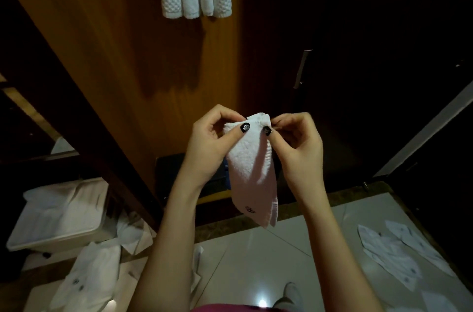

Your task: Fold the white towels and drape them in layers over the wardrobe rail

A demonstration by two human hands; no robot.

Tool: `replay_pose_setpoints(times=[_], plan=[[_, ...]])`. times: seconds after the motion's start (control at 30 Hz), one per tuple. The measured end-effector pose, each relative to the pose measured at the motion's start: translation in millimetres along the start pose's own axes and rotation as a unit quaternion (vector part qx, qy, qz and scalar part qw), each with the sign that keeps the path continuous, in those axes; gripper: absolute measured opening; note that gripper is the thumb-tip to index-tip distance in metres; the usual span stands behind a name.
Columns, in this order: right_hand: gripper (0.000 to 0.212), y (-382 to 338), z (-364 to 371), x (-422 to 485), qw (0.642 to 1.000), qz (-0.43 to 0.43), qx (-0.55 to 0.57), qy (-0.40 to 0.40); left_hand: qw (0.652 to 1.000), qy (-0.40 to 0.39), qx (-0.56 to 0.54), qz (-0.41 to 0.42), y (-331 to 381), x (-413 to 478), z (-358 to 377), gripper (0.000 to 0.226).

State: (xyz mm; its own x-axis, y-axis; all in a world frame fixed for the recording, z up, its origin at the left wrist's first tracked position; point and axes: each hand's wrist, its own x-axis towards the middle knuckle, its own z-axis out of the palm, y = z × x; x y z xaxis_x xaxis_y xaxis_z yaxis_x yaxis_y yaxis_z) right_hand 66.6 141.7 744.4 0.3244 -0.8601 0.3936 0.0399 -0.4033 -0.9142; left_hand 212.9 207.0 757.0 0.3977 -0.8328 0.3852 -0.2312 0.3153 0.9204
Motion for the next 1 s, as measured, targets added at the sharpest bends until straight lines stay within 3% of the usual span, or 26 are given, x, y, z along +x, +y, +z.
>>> replay_pose_setpoints(times=[0.13,0.37,0.53,0.83,1.0], plan=[[0.007,3,-3,-1,0.998,-0.024,-0.048,-0.037,0.999,-0.012,0.039,0.015,4,0,3,0.018],[0.021,-1,-3,-1,0.997,0.000,-0.052,-0.051,1.000,-0.009,0.025,0.017,5,1,4,0.018],[0.009,-2,-4,-2,0.996,-0.004,-0.073,-0.058,1.000,-0.020,0.011,0.017,3,3,4,0.018],[0.010,-9,-8,-1,0.998,0.015,-0.050,-0.043,0.999,-0.035,-0.009,0.001,-1,3,5,0.015],[0.018,-10,-11,1,0.996,0.083,0.029,-0.025,0.999,-0.047,-0.016,-0.004,1,1,3,0.015]])
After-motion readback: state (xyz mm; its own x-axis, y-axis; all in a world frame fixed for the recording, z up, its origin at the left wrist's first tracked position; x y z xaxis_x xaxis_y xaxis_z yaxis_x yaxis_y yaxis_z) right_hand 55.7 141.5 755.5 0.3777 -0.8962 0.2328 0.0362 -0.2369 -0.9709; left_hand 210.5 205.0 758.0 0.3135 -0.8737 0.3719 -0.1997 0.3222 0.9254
